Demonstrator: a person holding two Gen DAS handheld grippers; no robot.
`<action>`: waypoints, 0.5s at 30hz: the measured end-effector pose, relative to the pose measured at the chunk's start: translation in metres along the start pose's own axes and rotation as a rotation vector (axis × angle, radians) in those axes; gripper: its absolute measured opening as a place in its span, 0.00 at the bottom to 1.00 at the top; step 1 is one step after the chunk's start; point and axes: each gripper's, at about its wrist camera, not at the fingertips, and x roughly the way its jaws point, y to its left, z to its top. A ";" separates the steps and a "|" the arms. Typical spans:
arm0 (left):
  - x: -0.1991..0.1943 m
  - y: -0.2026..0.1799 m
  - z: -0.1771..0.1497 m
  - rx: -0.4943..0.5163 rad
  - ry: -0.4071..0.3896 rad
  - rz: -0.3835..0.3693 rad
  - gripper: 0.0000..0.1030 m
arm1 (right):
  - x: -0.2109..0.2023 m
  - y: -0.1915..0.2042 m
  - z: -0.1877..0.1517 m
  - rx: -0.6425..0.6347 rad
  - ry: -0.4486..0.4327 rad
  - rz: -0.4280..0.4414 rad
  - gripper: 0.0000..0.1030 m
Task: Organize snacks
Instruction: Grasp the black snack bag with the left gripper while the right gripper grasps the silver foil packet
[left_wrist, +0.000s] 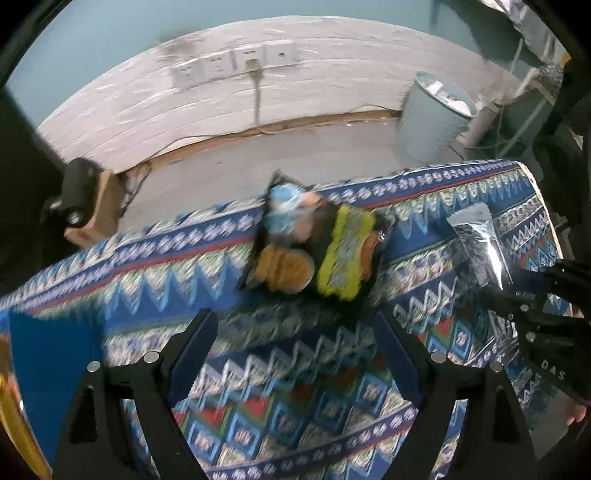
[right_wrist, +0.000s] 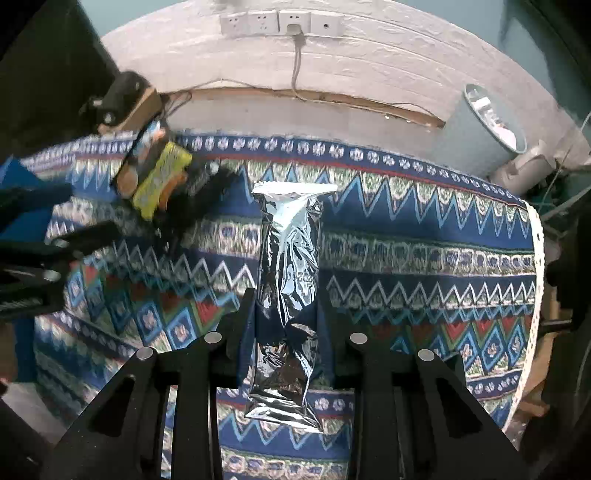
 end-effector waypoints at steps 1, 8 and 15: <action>0.003 -0.002 0.004 0.011 0.002 -0.003 0.85 | -0.001 -0.007 0.005 0.006 -0.005 0.010 0.27; 0.029 -0.019 0.027 0.087 0.025 0.020 0.85 | 0.001 -0.003 0.010 -0.001 -0.023 0.043 0.27; 0.049 -0.019 0.037 0.086 0.037 0.034 0.93 | 0.007 -0.006 0.009 0.029 -0.012 0.052 0.27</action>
